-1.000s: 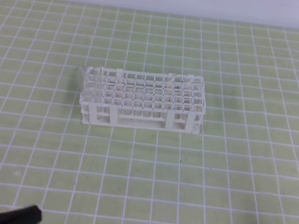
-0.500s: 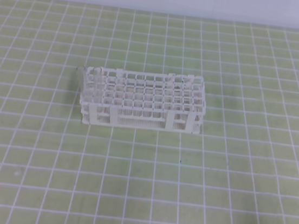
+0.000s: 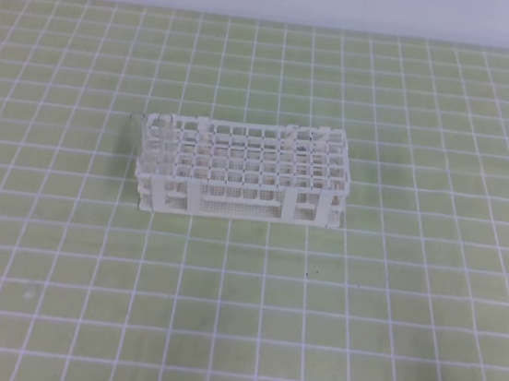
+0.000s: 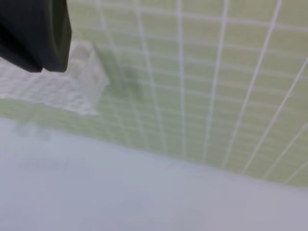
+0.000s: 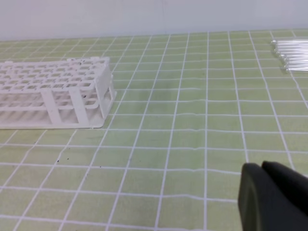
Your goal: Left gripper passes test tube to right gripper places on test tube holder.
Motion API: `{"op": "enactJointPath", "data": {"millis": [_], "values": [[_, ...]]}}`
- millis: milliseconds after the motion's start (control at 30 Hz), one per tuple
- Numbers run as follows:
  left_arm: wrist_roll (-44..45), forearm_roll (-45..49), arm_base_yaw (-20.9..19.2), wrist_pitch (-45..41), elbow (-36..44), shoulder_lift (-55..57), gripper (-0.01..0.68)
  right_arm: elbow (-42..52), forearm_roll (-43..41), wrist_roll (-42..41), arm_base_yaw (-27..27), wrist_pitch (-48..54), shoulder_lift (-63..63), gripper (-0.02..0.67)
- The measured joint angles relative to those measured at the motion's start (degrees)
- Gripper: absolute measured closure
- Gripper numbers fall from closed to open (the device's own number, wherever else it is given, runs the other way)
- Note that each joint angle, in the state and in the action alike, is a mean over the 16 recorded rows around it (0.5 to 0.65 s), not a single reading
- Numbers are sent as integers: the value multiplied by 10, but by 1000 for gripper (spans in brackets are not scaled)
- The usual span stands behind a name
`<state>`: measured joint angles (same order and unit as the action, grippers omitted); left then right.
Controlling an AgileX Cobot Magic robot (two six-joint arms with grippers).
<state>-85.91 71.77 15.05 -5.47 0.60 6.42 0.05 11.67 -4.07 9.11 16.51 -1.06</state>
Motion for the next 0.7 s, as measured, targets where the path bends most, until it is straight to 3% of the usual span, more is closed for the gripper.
{"op": "enactJointPath", "data": {"millis": [267, 700], "values": [[421, -365, 0, -14, 0, 0, 675, 0, 0, 0, 0, 0, 0, 664], [727, -619, 0, 19, 1, 0, 675, 0, 0, 0, 0, 0, 1, 664]]}}
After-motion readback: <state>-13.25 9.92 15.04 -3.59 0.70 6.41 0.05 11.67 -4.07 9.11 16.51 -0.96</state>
